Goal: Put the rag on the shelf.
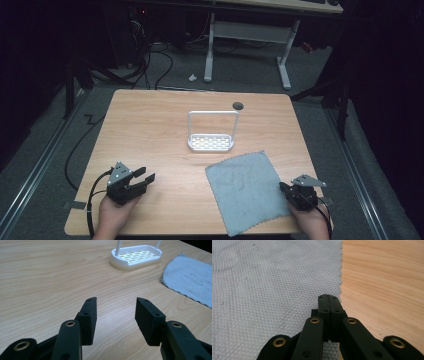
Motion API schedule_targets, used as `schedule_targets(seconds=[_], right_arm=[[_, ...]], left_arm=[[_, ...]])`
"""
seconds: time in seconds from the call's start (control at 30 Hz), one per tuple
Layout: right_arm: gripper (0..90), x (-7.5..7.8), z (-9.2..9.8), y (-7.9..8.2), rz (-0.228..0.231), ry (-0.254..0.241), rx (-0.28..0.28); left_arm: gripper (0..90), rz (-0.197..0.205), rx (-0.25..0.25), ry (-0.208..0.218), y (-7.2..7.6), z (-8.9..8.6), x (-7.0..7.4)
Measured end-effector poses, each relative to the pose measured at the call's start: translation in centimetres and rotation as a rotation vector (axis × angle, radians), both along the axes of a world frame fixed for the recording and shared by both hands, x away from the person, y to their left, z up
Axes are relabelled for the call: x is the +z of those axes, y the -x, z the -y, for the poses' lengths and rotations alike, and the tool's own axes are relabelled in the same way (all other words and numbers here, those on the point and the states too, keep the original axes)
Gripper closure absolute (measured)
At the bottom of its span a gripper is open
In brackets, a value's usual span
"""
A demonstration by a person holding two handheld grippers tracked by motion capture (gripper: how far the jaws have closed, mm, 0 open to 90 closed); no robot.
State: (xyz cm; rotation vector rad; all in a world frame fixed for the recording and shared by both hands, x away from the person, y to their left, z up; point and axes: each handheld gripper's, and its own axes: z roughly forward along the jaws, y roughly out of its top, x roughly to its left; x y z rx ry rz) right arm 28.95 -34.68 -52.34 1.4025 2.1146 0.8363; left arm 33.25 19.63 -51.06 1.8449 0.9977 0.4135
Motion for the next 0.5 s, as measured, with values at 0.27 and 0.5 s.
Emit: schedule_targets(seconds=[0.27,0.5], right_arm=[[90.0,0.0,-2.9,0.6,-0.002,0.016,0.109],[90.0,0.1,-5.2,0.8,-0.001,0.042,0.178]], left_arm=[[53.0,-0.014,-0.017,0.0,0.1,0.6,0.0],[55.7,-0.03,-0.149,-0.006,1.4,5.7,0.5]])
